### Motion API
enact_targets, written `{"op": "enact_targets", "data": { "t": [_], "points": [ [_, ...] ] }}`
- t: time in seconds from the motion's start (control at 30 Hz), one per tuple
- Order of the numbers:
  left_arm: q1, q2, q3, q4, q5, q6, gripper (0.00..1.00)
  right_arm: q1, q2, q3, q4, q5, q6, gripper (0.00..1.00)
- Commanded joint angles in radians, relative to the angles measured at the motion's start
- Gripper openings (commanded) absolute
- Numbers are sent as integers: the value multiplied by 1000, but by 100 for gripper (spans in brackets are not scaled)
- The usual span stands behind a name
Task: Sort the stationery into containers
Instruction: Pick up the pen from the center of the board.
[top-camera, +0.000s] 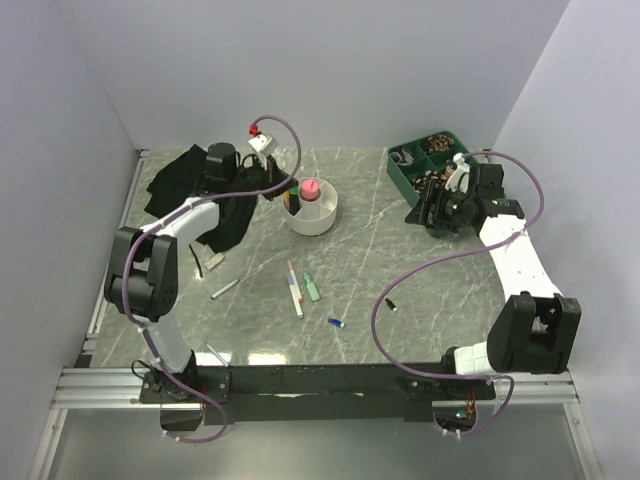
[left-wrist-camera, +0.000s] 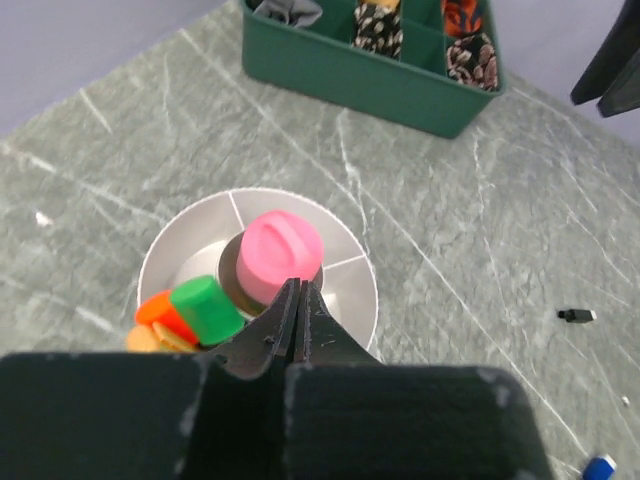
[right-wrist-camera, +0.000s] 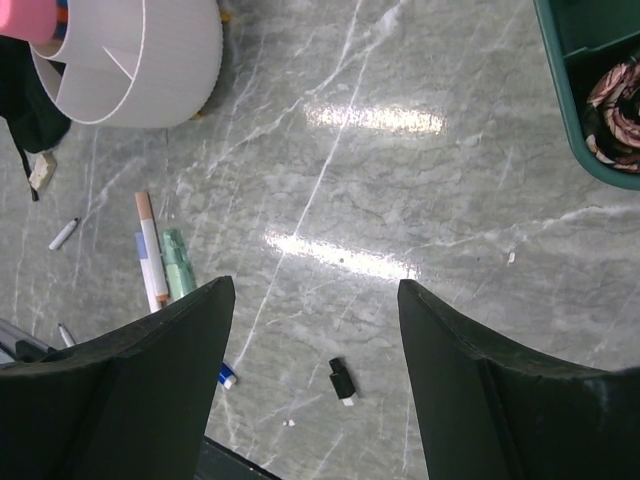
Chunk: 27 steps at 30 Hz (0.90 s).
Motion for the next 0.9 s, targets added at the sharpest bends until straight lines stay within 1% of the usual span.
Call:
{"op": "enact_targets", "data": {
  "t": [0.0, 0.03, 0.07, 0.1, 0.13, 0.17, 0.2, 0.23, 0.3, 0.33, 0.4, 0.43, 0.5, 0.67, 0.77, 0.87],
  "points": [
    [2, -46, 47, -214, -42, 63, 4, 7, -67, 2, 38, -9, -5, 74],
    [2, -96, 33, -240, -65, 24, 7, 7, -73, -1, 38, -3, -10, 74],
    [-1, -121, 18, -325, -102, -5, 20, 7, -78, -6, 37, 15, -19, 75],
    [-10, -147, 0, -364, -225, -50, 27, 7, -84, -8, 33, 27, -17, 75],
    [-16, -196, -10, -451, -272, -138, 34, 7, -86, -9, 33, 40, -13, 75],
    [-21, -215, -19, -569, -304, -162, 37, 7, -87, -11, 35, 46, -2, 76],
    [-43, -232, -28, -640, -400, -186, 41, 7, -87, -12, 37, 44, 1, 76],
    [-54, -256, -33, -689, -435, -246, 42, 7, -86, -11, 40, 41, 9, 76],
    [-74, -261, -53, -795, -467, -291, 42, 7, -83, -14, 43, 38, 32, 76],
    [-79, -252, -60, -820, -485, -343, 42, 7, -83, -15, 43, 34, 38, 76],
    [-91, -221, -57, -890, -502, -368, 43, 7, -86, -23, 41, 26, 53, 76],
    [-93, -183, -51, -901, -527, -378, 44, 7, -86, -26, 40, 21, 56, 76],
    [-93, -177, -73, -891, -538, -403, 47, 7, -96, -34, 30, 12, 59, 76],
    [-104, -169, -113, -886, -513, -429, 57, 7, -116, -67, 30, -9, 79, 76],
    [-131, -172, -133, -881, -499, -426, 63, 7, -133, -89, 37, -25, 99, 76],
    [-162, -165, -140, -886, -489, -424, 64, 7, -149, -112, 40, -39, 121, 76]
  ]
}}
